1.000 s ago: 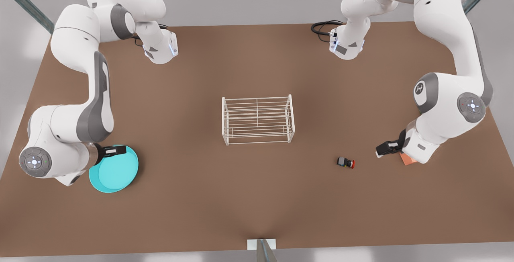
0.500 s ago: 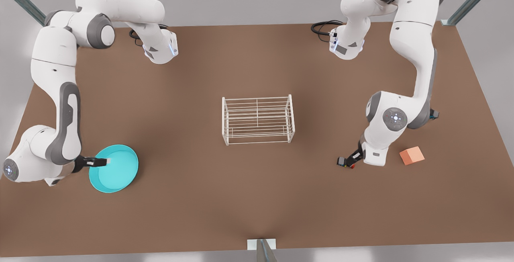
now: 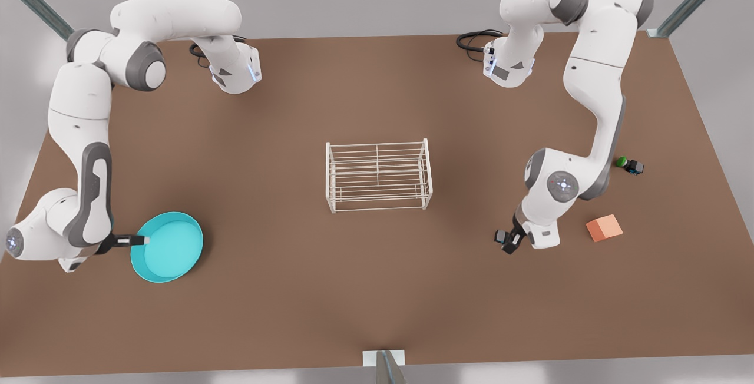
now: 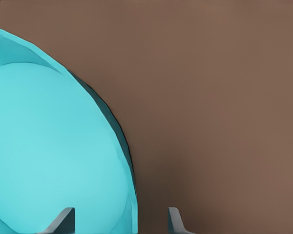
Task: Place the plate on the shelf with right arm and place the red button switch in the plate with left arm
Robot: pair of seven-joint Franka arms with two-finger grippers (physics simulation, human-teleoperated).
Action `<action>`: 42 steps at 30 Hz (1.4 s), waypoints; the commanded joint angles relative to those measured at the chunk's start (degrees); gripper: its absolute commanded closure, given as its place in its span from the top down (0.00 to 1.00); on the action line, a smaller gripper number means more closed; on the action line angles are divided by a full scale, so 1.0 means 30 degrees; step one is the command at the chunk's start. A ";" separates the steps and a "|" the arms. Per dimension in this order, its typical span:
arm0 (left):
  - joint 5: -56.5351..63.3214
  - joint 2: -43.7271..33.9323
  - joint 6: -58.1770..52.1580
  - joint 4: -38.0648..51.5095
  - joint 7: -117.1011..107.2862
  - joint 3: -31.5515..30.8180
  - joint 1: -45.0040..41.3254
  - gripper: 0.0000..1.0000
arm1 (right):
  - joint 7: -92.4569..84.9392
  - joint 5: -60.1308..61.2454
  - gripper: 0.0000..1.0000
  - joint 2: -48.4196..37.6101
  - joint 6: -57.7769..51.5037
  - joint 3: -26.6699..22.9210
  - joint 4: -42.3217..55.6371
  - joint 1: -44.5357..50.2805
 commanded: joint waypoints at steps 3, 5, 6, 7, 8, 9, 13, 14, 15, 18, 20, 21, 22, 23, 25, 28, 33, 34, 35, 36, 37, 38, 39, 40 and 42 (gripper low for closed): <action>0.1148 0.0164 -0.1209 0.0131 -0.8153 0.0232 -0.0023 1.00 | -0.4728 -0.0067 0.47 -0.0002 0.1354 0.0006 0.0010 0.0081; 0.1148 0.0164 -0.1767 0.0511 -0.8182 0.0232 -0.0170 1.00 | -0.4728 -0.0096 0.41 0.0378 0.1354 -0.0022 0.0010 0.0081; 0.1148 0.0223 -0.1767 0.0541 -0.8211 0.0232 -0.0228 1.00 | -0.4728 -0.0096 0.37 0.0349 0.1354 0.0007 0.0010 0.0081; 0.1148 0.0399 -0.2146 0.0687 -0.8211 0.0232 -0.0258 1.00 | -0.4757 -0.0038 0.34 0.0378 0.1354 -0.0022 0.0010 0.0081; 0.1178 0.0633 -0.2353 0.0951 -0.8182 0.0232 -0.0258 1.00 | -0.4757 -0.0066 0.33 0.0378 0.1354 0.0007 0.0010 0.0052; 0.1236 0.0779 -0.2499 0.1126 -0.8153 0.0232 -0.0258 1.00 | -0.4757 -0.0067 0.26 0.0378 0.1325 -0.0022 0.0010 0.0081; 0.1705 0.1629 -0.3202 0.1742 -0.8153 0.0232 -0.0433 1.00 | -0.4787 -0.0155 0.14 0.0232 0.1003 -0.0023 0.0098 0.0023; 0.1734 0.1717 -0.3202 0.1772 -0.8153 0.0232 -0.0404 1.00 | -0.4787 -0.0155 0.14 0.0232 0.0973 -0.0052 0.0127 0.0022; 0.1968 0.1834 -0.3202 0.1713 -0.8153 0.0261 -0.0346 1.00 | -0.4903 -0.0155 0.14 -0.0002 0.0710 -0.0052 0.0127 -0.0007; 0.1969 0.1981 -0.3202 0.1655 -0.8153 0.0261 -0.0404 1.00 | -0.5109 -0.0096 0.14 -0.0998 -0.0433 -0.0081 0.0098 0.0022; 0.1969 0.2127 -0.3202 0.1713 -0.8153 0.0261 -0.0521 1.00 | -0.5021 -0.0037 0.14 -0.1760 -0.1252 -0.0052 0.0098 0.0169; 0.1969 0.2186 -0.3202 0.1713 -0.8153 0.0261 -0.0609 1.00 | -0.4992 -0.0037 0.14 -0.2053 -0.1780 -0.0052 0.0098 0.0286; 0.1969 0.2303 -0.3173 0.1801 -0.8153 0.0261 -0.0609 1.00 | -0.5021 -0.0067 0.14 -0.2375 -0.1956 -0.0052 0.0068 0.0286; 0.1969 0.2420 -0.3115 0.1830 -0.8153 0.0232 -0.0639 1.00 | -0.4992 -0.0067 0.14 -0.2609 -0.2511 -0.0052 0.0068 0.0315; 0.1969 0.2567 -0.2997 0.1830 -0.8153 0.0261 -0.0756 1.00 | -0.4962 -0.0038 0.14 -0.3225 -0.3128 -0.0286 0.0068 0.0754; 0.1939 0.2713 -0.2939 0.2063 -0.8182 0.0232 -0.0785 1.00 | -0.4523 -0.0067 0.14 -0.4133 -0.3392 -0.0403 0.0039 0.2043; 0.1910 0.2918 -0.2939 0.2240 -0.8211 0.0232 -0.0873 1.00 | -0.3585 -0.0008 0.15 -0.5247 -0.3919 -0.0403 0.0039 0.4329; 0.1910 0.2918 -0.2939 0.2211 -0.8211 0.0232 -0.0873 1.00 | -0.3001 0.0080 0.15 -0.5363 -0.3948 -0.0403 0.0068 0.4709; 0.1910 0.2947 -0.2939 0.2240 -0.8211 0.0232 -0.0931 1.00 | -0.2473 0.0109 0.15 -0.5539 -0.4183 -0.0403 0.0068 0.5090; 0.1939 0.3006 -0.2939 0.2240 -0.8241 0.0232 -0.0961 1.00 | -0.2034 0.0138 0.15 -0.5745 -0.4212 -0.0403 0.0068 0.5413; 0.1939 0.3006 -0.2939 0.2240 -0.8241 0.0232 -0.0961 1.00 | -0.1448 -0.0008 0.15 -0.5745 -0.4212 -0.0170 0.0127 0.5355; 0.1939 0.3065 -0.2910 0.2240 -0.8241 0.0232 -0.0961 1.00 | -0.1359 0.0050 0.15 -0.5745 -0.4241 -0.0082 0.0127 0.5413; 0.1939 0.3065 -0.2909 0.2240 -0.8211 0.0232 -0.0961 1.00 | -0.1330 0.0138 0.15 -0.5861 -0.4212 -0.0023 0.0098 0.5908; 0.1939 0.3094 -0.2909 0.2240 -0.8211 0.0232 -0.0961 1.00 | -0.1126 0.0138 0.15 -0.6008 -0.4241 -0.0110 0.0098 0.6261; 0.1969 0.3211 -0.2909 0.2387 -0.8211 0.0232 -0.0932 1.00 | 0.0103 0.0138 0.15 -0.6564 -0.4592 -0.0257 0.0039 0.7258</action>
